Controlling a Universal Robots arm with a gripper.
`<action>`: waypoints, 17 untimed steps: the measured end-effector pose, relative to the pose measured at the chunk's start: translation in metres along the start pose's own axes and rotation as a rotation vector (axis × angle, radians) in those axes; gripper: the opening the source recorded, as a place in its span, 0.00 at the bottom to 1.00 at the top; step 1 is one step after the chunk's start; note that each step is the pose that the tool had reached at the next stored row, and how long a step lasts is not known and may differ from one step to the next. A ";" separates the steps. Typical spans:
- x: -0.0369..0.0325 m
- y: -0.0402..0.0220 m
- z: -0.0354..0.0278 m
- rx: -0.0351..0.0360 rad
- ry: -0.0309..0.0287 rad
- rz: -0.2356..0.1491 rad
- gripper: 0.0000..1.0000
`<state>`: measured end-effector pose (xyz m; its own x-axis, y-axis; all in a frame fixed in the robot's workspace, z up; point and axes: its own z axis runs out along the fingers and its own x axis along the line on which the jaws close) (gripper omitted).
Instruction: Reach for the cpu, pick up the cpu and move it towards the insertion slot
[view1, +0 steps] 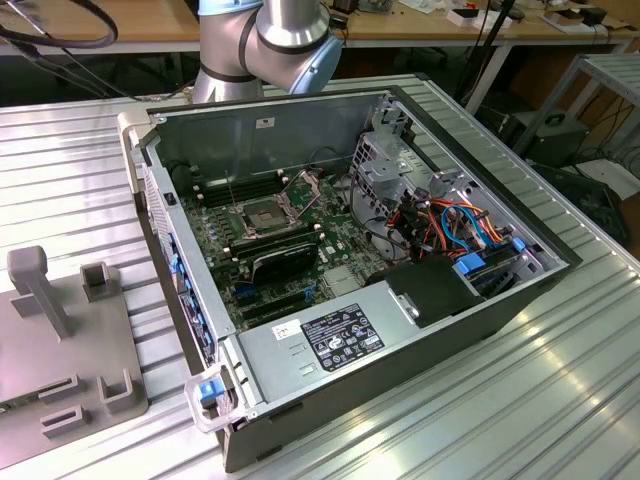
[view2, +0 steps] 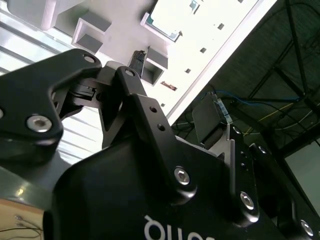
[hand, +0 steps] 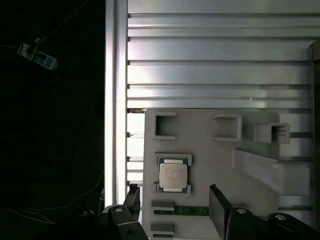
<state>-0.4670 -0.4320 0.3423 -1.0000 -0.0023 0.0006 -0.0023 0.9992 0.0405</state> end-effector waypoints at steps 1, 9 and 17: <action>0.0000 -0.0001 0.0017 0.0000 0.0001 0.000 0.66; 0.0000 -0.0004 0.0105 -0.0001 0.0000 0.000 0.66; 0.0000 -0.0030 0.0295 -0.0002 0.0010 0.000 0.66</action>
<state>-0.4670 -0.4338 0.3127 -1.0000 -0.0023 0.0016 -0.0022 0.9992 0.0407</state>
